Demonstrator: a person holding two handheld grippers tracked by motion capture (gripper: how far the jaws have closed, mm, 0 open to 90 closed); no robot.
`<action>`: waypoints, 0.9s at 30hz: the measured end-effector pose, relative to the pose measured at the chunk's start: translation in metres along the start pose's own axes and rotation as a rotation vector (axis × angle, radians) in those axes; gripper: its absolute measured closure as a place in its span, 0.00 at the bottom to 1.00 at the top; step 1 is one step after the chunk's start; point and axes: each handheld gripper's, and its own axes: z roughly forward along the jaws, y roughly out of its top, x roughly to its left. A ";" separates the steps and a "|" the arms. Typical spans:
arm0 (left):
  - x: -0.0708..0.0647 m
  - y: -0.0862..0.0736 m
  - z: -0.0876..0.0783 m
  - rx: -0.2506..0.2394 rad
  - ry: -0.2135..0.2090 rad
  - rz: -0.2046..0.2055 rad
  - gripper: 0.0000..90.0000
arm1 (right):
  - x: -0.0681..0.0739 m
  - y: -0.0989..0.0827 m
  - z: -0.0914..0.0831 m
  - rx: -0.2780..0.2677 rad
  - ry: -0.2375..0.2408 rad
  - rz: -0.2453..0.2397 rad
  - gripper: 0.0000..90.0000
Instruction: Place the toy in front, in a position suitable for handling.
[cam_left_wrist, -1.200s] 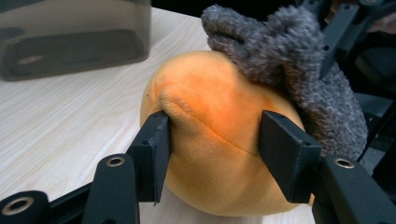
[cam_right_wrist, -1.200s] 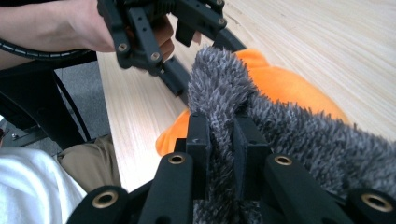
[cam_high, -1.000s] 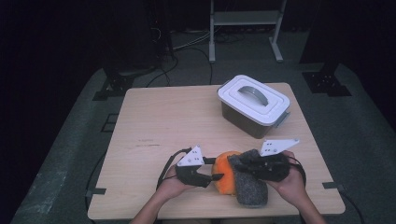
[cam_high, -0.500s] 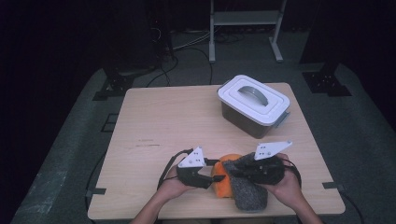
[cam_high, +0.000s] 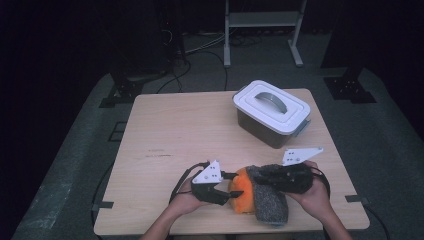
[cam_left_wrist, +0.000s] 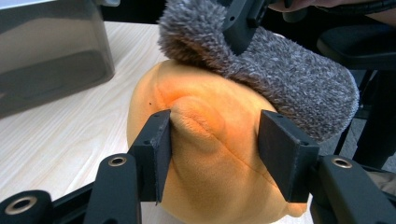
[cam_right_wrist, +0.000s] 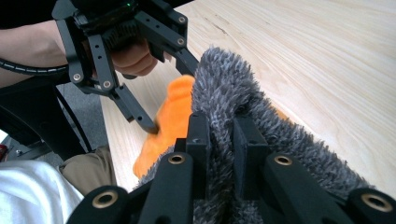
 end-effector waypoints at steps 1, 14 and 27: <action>0.000 0.000 0.000 0.003 0.001 0.003 0.51 | 0.001 0.001 0.001 0.001 0.001 -0.004 0.86; 0.006 -0.003 -0.004 0.010 0.031 -0.032 0.51 | -0.001 -0.004 0.007 0.045 0.060 0.014 0.86; -0.004 0.003 0.002 -0.006 -0.002 0.007 0.52 | 0.010 0.009 0.007 0.015 0.051 -0.028 0.86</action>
